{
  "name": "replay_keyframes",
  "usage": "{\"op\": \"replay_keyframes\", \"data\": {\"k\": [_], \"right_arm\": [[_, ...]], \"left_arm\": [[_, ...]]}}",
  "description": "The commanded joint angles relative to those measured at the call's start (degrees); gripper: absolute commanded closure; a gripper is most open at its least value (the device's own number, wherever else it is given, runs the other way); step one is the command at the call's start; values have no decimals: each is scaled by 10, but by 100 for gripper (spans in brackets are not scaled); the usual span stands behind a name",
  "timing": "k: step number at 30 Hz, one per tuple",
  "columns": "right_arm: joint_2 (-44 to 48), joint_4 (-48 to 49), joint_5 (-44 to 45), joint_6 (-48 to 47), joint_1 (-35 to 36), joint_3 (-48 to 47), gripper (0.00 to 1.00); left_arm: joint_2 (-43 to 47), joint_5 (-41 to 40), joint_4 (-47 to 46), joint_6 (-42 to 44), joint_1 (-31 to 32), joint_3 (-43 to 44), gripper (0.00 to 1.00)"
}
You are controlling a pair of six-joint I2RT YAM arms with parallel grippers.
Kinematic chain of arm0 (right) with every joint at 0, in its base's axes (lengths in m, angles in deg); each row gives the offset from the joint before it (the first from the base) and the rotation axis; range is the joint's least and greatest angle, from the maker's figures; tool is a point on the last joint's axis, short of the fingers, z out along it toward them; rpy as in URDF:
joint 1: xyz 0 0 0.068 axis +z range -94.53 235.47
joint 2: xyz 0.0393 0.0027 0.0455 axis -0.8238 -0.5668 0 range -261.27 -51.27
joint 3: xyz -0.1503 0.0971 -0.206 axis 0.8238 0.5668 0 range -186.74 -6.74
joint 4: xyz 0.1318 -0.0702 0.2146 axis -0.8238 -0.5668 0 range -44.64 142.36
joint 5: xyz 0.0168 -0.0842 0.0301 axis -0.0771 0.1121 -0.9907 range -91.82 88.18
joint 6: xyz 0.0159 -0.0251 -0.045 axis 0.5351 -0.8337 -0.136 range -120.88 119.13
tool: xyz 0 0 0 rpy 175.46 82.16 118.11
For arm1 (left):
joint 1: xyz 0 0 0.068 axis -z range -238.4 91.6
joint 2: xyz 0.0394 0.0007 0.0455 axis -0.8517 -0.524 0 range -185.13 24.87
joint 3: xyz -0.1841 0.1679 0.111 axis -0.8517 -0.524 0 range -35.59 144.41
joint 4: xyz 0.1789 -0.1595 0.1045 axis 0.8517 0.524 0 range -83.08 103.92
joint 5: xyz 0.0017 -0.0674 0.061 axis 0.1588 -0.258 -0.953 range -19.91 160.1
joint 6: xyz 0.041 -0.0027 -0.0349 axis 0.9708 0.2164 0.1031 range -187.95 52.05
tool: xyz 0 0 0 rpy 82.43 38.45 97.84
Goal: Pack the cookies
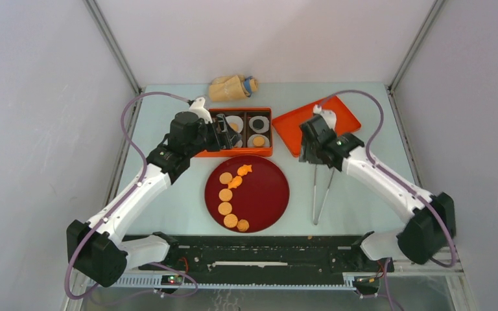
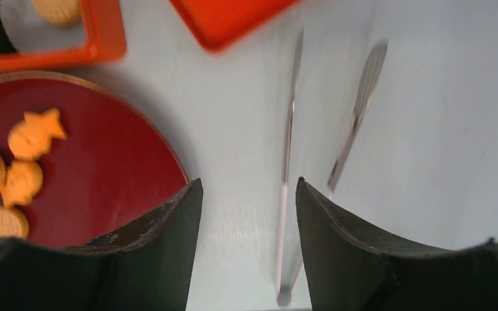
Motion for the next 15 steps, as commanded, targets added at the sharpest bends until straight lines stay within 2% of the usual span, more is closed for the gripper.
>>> {"op": "replay_keyframes", "data": {"k": [1,3,7,9,11,15], "right_arm": [[-113,20,43,-104,-33,-108,37],[-177,0,45,-113,-53,-164,38],[-282,-17,-32,-104,-110,-259,43],[-327,-47,-6,-105,-133,-304,44],[-344,-52,10,-106,-159,-319,44],[-346,-21,-59,-98,-214,-302,45]], "left_arm": [[-1,-4,-7,0,4,18,24],[1,-8,-4,2,4,18,24],[0,-18,-2,3,4,18,24],[-1,-18,7,7,4,25,24],[2,-22,11,10,4,25,24],[2,-25,6,11,4,21,23]]}}
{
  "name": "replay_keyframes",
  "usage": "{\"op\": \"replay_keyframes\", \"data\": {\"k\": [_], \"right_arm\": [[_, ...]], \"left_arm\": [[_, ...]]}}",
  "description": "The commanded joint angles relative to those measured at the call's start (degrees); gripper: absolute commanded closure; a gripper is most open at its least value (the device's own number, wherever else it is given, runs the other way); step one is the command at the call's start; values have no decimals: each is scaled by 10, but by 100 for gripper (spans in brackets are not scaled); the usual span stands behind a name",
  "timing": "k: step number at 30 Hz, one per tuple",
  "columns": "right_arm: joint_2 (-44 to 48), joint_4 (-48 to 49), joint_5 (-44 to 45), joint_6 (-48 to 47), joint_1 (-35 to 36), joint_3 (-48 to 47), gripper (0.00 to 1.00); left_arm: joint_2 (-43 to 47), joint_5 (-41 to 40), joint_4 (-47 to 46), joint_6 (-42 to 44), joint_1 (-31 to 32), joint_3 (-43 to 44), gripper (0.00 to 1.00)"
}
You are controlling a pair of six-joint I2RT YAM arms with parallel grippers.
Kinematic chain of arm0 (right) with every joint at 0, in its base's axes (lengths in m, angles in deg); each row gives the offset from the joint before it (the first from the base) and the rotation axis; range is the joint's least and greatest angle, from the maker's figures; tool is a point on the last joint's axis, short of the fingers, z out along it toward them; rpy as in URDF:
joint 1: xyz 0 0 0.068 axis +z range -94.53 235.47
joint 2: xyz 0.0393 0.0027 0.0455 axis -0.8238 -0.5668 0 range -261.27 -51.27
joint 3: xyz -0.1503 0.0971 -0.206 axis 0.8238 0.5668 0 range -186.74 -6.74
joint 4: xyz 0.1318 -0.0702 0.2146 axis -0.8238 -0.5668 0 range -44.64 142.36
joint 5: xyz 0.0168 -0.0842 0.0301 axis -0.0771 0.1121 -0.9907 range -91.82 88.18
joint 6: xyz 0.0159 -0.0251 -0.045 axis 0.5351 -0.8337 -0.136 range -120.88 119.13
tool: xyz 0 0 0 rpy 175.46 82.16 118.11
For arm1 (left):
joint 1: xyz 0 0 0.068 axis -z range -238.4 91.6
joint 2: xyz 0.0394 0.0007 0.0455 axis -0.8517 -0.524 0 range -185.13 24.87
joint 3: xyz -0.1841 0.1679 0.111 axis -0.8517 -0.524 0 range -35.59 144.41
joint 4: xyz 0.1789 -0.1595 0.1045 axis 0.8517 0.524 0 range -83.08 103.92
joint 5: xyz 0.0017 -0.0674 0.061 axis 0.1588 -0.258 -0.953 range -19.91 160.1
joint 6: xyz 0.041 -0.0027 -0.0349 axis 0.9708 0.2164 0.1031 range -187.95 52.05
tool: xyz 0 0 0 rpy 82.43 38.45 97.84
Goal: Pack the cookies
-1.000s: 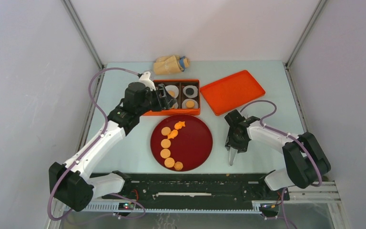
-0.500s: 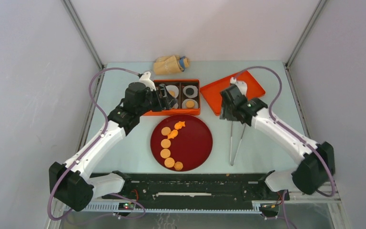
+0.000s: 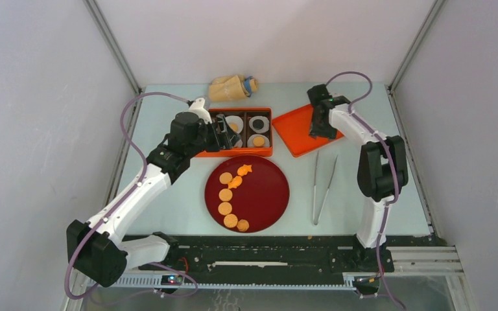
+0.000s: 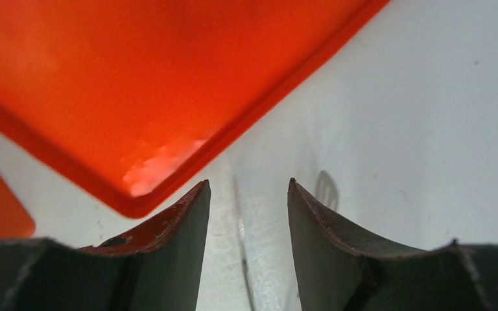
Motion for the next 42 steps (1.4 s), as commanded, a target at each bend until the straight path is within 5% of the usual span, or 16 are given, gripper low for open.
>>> {"op": "replay_keyframes", "data": {"k": [1,21,42], "right_arm": [[7,-1,-46,-4,-53,-15,45],[-141,1,-171,33,-105,-76,43],[-62,29,-166,47,-105,-36,44]], "left_arm": [[-1,-8,-3,9,3,23,23],[4,-7,0,14,3,15,24],[4,1,1,15,3,17,24]]}}
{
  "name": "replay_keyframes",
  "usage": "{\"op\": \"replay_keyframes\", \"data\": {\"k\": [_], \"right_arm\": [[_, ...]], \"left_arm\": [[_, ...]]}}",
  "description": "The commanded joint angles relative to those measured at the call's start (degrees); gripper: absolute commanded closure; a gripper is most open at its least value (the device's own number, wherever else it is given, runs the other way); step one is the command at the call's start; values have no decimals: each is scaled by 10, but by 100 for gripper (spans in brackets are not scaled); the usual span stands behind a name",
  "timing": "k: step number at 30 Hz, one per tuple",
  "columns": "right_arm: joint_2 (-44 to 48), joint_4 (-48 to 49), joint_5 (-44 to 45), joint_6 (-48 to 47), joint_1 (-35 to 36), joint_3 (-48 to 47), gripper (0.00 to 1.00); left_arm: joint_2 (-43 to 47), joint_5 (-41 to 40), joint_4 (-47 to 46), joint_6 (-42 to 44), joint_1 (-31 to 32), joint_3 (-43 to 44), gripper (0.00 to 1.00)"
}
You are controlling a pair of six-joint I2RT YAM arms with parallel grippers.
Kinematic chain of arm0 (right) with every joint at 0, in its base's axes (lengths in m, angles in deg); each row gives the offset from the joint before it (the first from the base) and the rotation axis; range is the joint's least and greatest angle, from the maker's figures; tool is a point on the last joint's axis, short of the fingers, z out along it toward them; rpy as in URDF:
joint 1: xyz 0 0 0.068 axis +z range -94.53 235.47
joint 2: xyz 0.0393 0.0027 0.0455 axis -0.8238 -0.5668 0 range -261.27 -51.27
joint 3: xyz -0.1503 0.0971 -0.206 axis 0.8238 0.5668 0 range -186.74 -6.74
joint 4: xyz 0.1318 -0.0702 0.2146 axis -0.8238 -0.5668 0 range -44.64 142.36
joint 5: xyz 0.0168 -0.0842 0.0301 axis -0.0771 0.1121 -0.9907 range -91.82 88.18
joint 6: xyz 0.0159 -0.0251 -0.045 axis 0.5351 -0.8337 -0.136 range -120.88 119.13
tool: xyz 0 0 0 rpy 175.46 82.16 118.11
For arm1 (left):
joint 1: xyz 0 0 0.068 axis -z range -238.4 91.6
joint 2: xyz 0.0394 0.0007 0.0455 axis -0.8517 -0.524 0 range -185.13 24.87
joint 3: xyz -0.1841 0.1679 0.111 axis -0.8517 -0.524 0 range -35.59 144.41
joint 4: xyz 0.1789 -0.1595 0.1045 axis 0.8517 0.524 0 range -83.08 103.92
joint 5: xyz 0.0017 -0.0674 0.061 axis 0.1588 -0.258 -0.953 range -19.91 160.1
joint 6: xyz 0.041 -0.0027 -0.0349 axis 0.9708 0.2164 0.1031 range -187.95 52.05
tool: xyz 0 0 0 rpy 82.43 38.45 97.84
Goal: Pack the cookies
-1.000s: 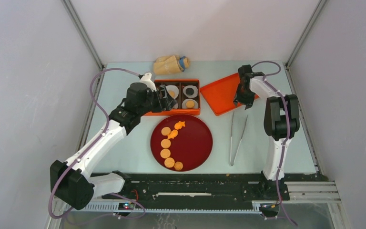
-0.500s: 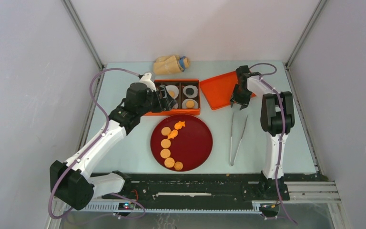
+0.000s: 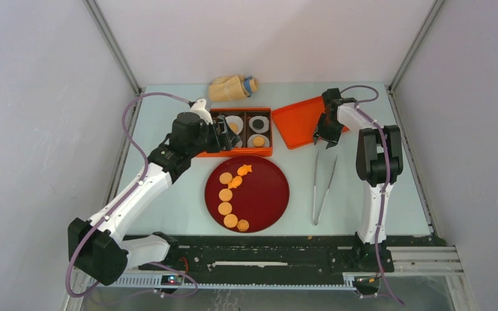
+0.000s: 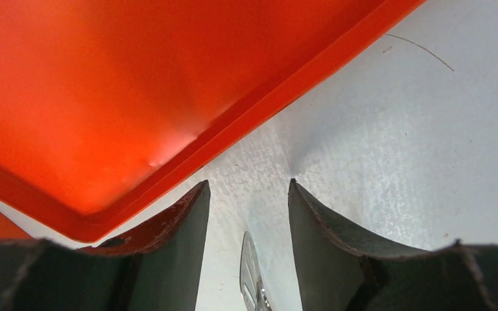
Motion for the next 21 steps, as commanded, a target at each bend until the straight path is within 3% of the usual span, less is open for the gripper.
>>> {"op": "replay_keyframes", "data": {"k": [1,13,21], "right_arm": [[46,9,4,11,-5,-12,44],[-48,-27,-1,9,-10,-107,44],[-49,-21,-1,11,-8,-68,44]], "left_arm": [[9,4,-9,10,3,17,24],[2,7,-11,7,3,12,24],[3,2,-8,8,3,10,24]]}}
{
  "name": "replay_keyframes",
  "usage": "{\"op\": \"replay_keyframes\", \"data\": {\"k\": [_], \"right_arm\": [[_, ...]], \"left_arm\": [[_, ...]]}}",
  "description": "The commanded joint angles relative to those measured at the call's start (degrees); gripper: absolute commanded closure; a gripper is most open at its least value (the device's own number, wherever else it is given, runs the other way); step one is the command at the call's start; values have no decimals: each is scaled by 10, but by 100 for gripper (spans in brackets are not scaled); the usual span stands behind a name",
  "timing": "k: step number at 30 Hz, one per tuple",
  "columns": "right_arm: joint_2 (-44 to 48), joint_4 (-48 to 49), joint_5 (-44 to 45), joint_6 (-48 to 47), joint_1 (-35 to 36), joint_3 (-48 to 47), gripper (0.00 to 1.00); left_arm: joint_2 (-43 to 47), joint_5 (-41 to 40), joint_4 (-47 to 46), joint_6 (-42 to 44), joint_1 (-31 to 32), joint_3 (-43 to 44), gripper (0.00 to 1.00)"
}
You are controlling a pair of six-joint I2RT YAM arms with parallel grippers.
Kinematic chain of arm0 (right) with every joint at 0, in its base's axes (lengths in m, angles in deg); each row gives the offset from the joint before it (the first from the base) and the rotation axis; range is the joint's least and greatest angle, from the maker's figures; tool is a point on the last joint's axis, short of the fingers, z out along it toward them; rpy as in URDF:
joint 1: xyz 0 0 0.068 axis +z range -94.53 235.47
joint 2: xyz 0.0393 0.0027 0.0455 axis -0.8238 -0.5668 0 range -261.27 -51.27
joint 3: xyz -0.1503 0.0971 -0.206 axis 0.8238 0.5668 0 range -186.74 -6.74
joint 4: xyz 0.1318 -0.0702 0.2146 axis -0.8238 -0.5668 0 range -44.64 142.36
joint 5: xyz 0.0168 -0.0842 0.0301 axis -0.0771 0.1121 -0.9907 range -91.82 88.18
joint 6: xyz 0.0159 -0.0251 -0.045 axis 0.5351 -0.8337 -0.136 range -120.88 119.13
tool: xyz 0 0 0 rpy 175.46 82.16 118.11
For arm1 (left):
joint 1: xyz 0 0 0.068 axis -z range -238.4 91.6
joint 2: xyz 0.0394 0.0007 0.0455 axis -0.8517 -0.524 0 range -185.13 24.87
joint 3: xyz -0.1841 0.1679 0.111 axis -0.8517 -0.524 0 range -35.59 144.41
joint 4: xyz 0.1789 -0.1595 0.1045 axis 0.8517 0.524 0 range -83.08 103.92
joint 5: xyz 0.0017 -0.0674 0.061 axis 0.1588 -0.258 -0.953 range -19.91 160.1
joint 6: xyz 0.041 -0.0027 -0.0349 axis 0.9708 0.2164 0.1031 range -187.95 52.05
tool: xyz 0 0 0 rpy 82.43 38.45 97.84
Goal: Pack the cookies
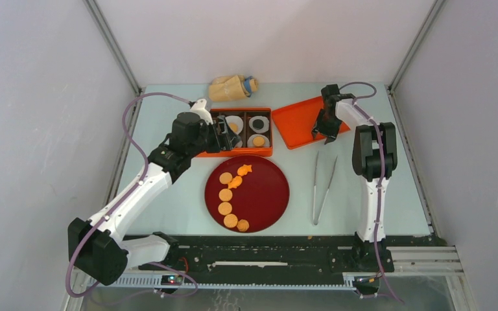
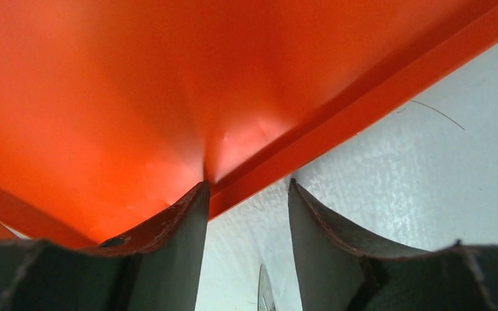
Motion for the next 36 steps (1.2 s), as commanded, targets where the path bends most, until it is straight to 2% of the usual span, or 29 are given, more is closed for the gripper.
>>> {"op": "replay_keyframes", "data": {"k": [1,3,5,7,9,14,21,26,30,36], "right_arm": [[16,-1,1,10,-2,29,44],[22,9,-1,11,-3,40,50],[16,6,-7,11,-5,27,70],[2,-9,-8,10,-6,1,84],[-10,-18,-4,8,-6,-24,91],[-33,-40,-4,5,-17,-70,99],[-25,-22,-39,-8,-29,-69,100],[-10,-3,-84,-6,-35,-91,100],[19,11,-114,-1,-41,-106,100],[56,31,-181,16,-65,-108,100]], "left_arm": [[4,-2,-7,8,3,11,24],[2,-1,-9,8,3,10,24],[0,2,-11,6,3,10,24],[-1,5,-11,6,3,11,24],[0,4,-11,6,3,10,24],[-7,-3,-11,8,3,15,24],[-75,11,-24,5,3,38,25],[-143,-9,-66,19,3,72,25],[-202,17,-74,14,3,132,25],[-231,73,-92,-12,6,173,23]]}}
